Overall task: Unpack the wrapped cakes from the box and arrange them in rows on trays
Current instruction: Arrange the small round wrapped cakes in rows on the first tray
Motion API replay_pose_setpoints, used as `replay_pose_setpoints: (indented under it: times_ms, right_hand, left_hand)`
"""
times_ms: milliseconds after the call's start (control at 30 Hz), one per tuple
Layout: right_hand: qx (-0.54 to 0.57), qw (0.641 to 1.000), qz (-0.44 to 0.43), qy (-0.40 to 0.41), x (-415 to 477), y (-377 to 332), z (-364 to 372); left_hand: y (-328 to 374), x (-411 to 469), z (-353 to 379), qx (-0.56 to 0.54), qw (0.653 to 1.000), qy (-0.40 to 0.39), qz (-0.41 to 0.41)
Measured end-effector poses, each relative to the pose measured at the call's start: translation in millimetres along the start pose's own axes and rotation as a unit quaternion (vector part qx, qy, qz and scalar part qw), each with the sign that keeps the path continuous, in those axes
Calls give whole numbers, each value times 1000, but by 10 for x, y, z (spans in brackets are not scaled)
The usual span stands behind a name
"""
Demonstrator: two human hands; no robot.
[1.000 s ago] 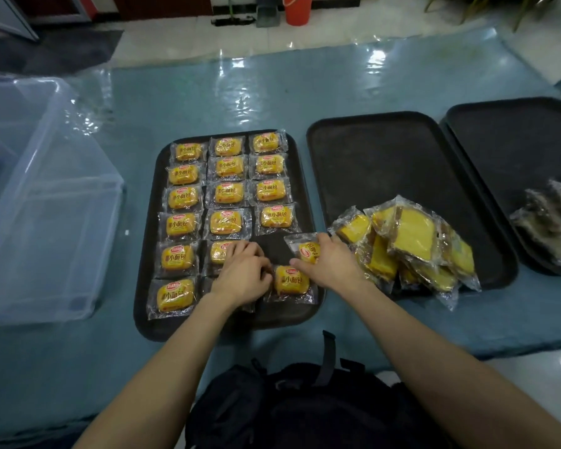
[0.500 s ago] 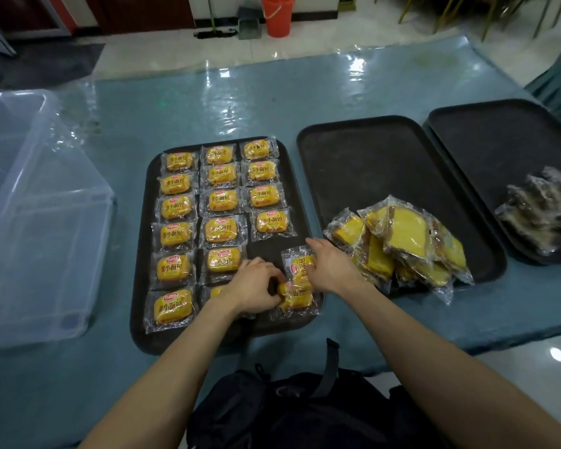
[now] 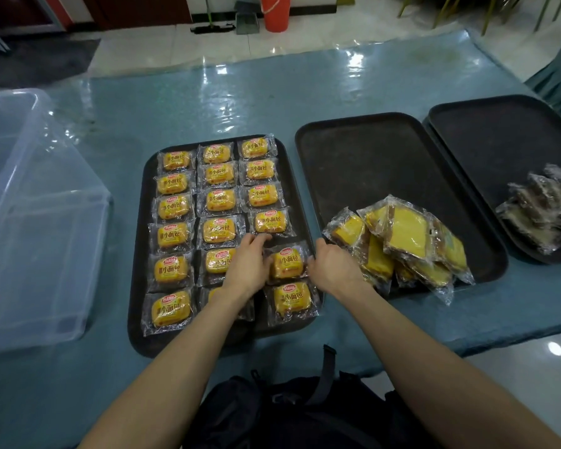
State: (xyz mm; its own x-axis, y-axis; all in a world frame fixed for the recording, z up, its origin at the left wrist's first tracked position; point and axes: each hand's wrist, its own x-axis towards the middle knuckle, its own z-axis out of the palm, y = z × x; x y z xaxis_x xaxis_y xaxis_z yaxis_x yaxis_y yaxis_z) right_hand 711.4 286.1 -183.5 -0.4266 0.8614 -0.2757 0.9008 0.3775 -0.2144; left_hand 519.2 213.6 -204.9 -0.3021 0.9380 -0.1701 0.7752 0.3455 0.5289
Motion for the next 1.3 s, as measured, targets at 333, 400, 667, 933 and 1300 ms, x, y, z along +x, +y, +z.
replay_pose_setpoints:
  times_ms: [333, 400, 667, 933, 1300]
  right_hand:
    - [-11, 992, -126, -30, 148, 2, 91]
    - [-20, 990, -137, -42, 194, -22, 133]
    - [-30, 988, -152, 9, 202, -131, 212]
    - [6, 991, -131, 35, 286, -238, 256]
    - [90, 986, -123, 71, 422, -270, 147]
  left_hand:
    - [-93, 32, 11, 190, 974, -70, 103]
    - [-86, 39, 15, 198, 973, -69, 95]
    - [-116, -16, -90, 293, 949, -12, 116]
    - [-171, 28, -160, 297, 950, -5, 96]
    - [-143, 140, -174, 224, 970, 12, 92]
